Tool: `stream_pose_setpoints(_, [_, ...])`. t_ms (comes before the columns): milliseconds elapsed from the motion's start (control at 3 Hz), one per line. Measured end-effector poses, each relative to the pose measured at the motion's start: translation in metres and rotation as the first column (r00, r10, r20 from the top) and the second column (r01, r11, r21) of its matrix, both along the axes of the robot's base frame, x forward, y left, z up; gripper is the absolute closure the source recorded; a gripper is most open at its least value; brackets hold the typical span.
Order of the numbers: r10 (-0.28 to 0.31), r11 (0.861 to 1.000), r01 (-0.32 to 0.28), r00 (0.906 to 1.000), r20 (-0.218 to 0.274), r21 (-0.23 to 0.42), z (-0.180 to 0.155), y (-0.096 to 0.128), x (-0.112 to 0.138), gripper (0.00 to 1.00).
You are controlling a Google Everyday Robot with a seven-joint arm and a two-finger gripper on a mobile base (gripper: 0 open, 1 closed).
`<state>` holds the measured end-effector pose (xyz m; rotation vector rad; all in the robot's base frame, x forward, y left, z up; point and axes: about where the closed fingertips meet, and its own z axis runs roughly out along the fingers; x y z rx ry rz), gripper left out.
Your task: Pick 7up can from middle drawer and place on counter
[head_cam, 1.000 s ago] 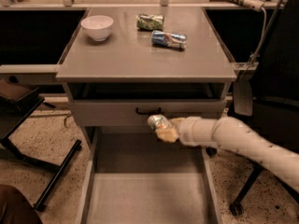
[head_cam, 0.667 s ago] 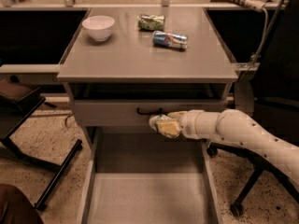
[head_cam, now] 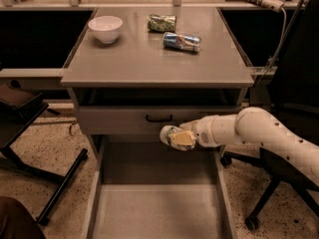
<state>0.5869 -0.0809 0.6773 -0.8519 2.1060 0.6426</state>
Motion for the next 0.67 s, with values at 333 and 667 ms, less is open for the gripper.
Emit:
stream_pose_setpoints(333, [0.0,1.0,0.0,1.0,0.0,0.0,0.0,0.0,0.0,1.0])
stream_pose_setpoints(667, [-0.028,0.999,0.027,0.9996,-0.008,-0.016,0.015,-0.008,0.003,1.0])
